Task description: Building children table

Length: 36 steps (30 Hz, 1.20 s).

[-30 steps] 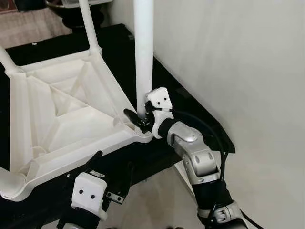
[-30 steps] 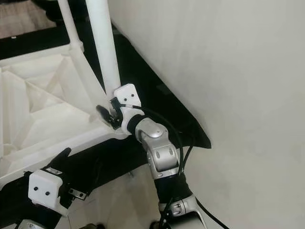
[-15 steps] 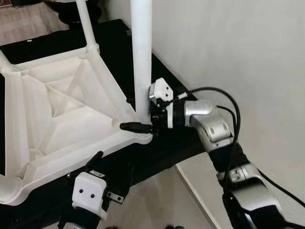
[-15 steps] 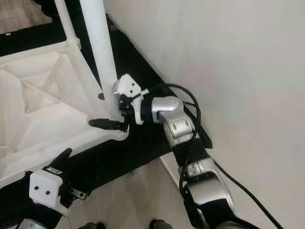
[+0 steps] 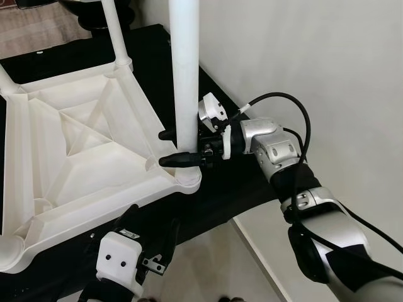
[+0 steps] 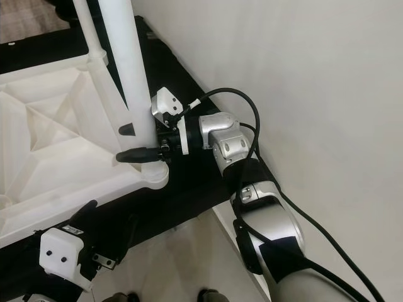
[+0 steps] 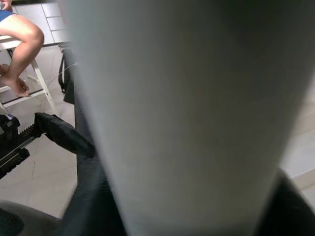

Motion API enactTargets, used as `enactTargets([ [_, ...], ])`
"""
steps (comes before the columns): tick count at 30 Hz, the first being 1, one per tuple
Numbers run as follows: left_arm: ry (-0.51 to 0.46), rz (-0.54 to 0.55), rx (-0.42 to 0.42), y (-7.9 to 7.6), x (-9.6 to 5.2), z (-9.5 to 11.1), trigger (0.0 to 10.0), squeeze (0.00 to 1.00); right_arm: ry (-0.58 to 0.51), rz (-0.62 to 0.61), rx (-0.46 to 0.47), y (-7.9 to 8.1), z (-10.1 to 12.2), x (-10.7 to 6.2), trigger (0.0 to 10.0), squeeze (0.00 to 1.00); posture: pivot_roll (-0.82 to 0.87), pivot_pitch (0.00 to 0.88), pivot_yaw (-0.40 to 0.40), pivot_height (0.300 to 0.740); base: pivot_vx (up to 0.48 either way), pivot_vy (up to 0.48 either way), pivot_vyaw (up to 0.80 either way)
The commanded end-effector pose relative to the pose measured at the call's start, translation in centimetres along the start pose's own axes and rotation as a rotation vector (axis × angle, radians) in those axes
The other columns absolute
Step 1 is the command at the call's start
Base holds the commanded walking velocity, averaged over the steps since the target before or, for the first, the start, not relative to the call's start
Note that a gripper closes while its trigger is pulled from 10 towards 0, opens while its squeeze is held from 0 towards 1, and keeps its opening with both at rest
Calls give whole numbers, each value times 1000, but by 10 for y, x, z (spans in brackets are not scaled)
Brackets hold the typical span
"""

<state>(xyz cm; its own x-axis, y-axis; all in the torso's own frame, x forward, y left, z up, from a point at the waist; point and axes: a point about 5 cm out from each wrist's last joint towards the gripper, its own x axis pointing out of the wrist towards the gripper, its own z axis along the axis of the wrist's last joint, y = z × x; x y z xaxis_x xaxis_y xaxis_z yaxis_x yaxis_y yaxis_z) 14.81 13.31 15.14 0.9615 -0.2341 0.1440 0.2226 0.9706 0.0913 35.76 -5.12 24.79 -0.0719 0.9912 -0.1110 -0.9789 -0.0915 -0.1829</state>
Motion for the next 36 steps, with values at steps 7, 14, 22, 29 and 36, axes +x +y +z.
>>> enactTargets([
  [7,0,-2,-8,-1,-3,1,10000,0,-11,-30,-6,-3,-4,0,0,0,95,203,-43,740,0,0,0],
  [14,1,-2,-9,-1,-3,1,10000,0,70,-617,98,1,-36,-5,0,0,77,205,-55,740,0,0,0],
  [22,-1,-13,-10,0,0,0,10000,0,57,-870,261,65,-67,47,0,0,73,194,-41,740,0,0,0],
  [29,-4,-4,-5,1,1,-1,10000,0,10,-789,219,48,-55,50,10000,0,63,187,-41,740,0,0,0],
  [36,-6,-2,-3,2,2,0,10000,0,-33,-645,152,53,-28,53,10000,1000,63,185,-36,740,0,0,0],
])
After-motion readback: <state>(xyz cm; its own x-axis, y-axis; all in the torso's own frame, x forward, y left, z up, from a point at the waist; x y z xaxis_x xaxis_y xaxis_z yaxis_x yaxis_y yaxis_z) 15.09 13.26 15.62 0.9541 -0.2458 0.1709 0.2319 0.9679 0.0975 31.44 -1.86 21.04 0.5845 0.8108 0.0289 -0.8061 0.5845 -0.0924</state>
